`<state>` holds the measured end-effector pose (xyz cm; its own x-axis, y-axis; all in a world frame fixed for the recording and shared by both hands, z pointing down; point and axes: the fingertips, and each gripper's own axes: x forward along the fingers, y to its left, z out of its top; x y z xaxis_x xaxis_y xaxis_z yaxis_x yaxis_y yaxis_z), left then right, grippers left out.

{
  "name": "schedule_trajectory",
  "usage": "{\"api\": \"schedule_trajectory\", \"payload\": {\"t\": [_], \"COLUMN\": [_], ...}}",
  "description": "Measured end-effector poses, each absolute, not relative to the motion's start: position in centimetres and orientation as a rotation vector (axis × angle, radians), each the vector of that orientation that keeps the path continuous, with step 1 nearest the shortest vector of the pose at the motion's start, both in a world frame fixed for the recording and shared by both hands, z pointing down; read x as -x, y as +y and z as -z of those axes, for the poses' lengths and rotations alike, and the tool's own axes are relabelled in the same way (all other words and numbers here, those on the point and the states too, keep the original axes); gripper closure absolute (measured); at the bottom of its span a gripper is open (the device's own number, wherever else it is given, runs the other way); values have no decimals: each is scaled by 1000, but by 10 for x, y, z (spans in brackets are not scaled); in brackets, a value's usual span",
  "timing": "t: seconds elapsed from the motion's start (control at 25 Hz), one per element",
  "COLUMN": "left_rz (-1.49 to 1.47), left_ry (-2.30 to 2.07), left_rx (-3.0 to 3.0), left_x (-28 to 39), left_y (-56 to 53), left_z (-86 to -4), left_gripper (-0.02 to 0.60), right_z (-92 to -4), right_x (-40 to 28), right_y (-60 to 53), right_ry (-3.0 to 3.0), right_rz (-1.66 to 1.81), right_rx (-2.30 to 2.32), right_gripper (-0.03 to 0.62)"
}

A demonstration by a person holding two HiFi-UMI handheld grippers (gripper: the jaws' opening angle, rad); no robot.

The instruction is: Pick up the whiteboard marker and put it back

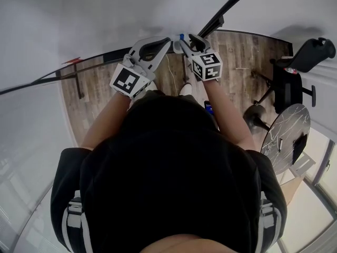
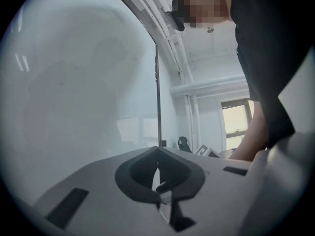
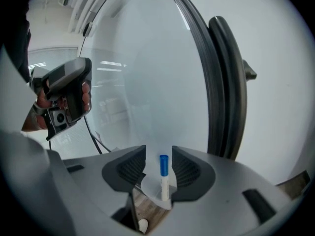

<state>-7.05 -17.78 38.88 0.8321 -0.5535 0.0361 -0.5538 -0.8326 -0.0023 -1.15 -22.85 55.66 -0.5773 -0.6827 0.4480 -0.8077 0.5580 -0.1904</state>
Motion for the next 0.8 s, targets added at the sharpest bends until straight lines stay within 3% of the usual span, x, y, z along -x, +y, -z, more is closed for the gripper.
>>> {"api": "schedule_trajectory", "payload": {"t": [0.8], "left_rz": [-66], "left_ry": [-911], "left_rx": [-3000], "left_x": [73], "left_y": [-178], "left_z": [-386], "left_gripper": [578], "right_z": [-438], "right_x": [19], "right_y": [-203], "right_ry": [-2739], "right_rz": [-415], "right_rx": [-1206], "right_gripper": [433]}}
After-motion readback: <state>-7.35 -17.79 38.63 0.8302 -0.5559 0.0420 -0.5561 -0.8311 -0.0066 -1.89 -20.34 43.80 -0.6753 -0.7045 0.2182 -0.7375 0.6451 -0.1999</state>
